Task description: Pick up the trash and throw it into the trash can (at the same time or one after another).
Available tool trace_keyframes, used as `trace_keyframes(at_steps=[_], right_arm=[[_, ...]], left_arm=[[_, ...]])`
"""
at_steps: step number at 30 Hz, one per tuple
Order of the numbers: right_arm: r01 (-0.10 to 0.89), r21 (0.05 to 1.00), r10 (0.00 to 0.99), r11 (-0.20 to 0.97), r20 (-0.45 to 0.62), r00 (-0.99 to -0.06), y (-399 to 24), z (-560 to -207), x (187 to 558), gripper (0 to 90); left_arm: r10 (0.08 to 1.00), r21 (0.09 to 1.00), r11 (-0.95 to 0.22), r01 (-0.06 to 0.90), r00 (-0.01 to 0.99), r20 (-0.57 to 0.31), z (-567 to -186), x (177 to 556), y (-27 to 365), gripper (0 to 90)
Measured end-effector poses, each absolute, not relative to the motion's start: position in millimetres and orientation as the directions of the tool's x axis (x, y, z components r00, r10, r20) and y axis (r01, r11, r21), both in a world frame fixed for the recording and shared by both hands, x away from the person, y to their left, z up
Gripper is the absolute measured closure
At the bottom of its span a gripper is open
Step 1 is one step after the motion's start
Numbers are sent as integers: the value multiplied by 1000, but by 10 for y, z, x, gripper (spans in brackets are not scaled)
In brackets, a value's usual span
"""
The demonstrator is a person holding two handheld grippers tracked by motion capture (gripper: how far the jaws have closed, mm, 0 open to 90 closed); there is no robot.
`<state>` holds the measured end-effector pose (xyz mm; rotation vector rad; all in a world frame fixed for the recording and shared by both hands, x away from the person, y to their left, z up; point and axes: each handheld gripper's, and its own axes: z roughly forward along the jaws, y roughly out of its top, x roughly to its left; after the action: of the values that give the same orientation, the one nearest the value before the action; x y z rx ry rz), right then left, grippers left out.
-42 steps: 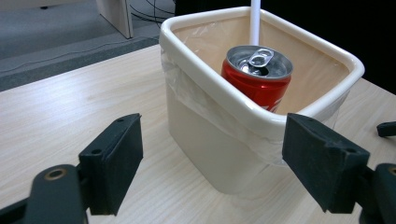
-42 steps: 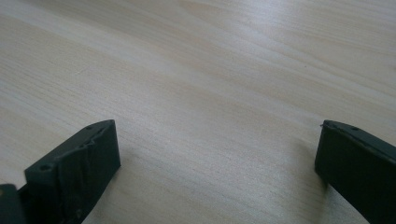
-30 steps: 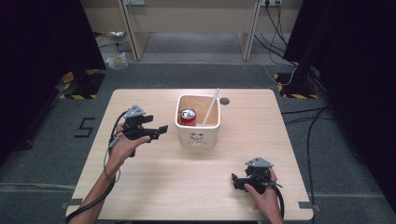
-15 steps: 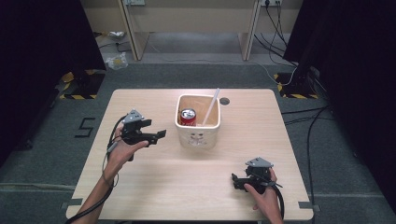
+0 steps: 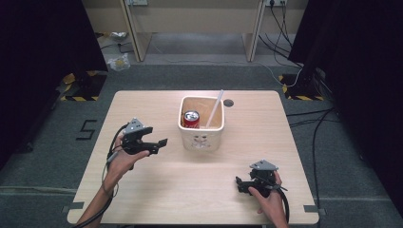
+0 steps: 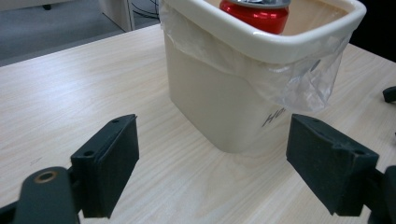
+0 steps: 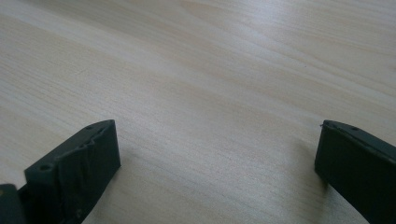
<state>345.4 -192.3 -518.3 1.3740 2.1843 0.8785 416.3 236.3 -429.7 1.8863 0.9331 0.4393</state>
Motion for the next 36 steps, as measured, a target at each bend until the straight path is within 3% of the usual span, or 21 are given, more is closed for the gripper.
trace_keyframes(at_steps=[36], right_arm=[[643, 699, 905, 312, -12, -426, -1920, -5185, 3453, 4]], left_arm=[[750, 851, -307, 425, 659, -59, -4661, 3876, 2399, 171]])
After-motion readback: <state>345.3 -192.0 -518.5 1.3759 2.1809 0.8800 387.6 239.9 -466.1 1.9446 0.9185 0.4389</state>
